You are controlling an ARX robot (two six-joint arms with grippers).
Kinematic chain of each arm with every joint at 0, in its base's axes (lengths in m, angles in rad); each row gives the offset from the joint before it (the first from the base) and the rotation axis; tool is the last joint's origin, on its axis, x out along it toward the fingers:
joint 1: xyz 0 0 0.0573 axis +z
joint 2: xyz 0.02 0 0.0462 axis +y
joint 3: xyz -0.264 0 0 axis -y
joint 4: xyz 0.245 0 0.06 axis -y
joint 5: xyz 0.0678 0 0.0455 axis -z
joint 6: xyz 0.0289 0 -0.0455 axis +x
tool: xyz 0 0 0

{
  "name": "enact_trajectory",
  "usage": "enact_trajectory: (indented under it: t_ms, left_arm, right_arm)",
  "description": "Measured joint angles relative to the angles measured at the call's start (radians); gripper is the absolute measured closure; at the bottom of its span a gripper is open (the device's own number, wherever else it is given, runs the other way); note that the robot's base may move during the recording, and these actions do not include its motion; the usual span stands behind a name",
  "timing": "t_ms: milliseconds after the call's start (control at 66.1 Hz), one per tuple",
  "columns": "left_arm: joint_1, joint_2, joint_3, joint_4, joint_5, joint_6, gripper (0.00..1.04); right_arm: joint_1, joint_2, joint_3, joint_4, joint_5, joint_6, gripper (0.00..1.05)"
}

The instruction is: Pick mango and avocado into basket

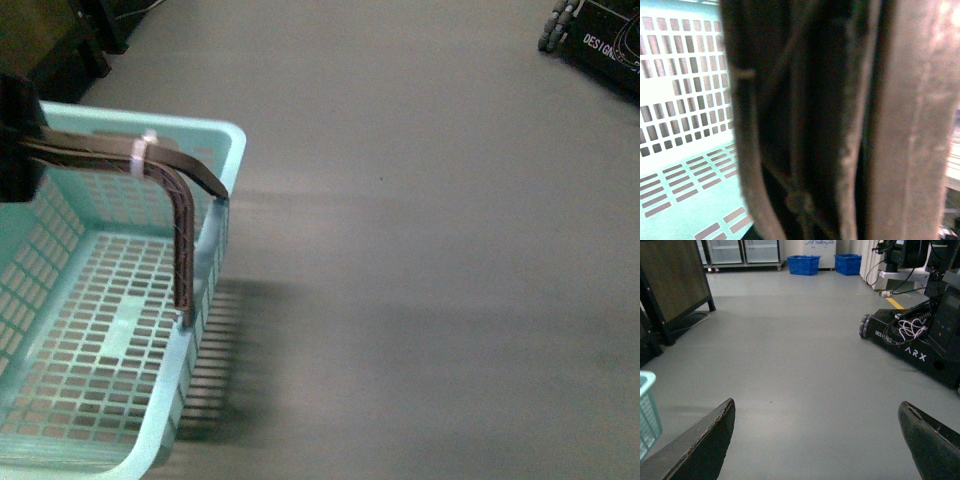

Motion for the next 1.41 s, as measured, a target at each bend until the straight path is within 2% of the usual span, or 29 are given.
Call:
enact_trajectory:
  t_ms: [151,333,575,1407]
  left_arm:
    - [0.012,-0.372,-0.104,-0.153,0.002,-0.046,0.91]
    - [0.041,-0.732,-0.113,-0.383,0.004,-0.08,0.91]
    - [0.076,-0.978,-0.042,-0.62,0.008,-0.071,0.91]
    - [0.08,-0.989,-0.028,-0.632,0.016,-0.06,0.91]
  right_arm:
    - [0.0,0.0,0.0,0.0,0.0,0.0,0.09]
    - [0.0,0.0,0.0,0.0,0.0,0.0,0.09]
    - [0.0,0.0,0.0,0.0,0.0,0.0,0.09]
    - [0.0,0.0,0.0,0.0,0.001,0.0,0.09]
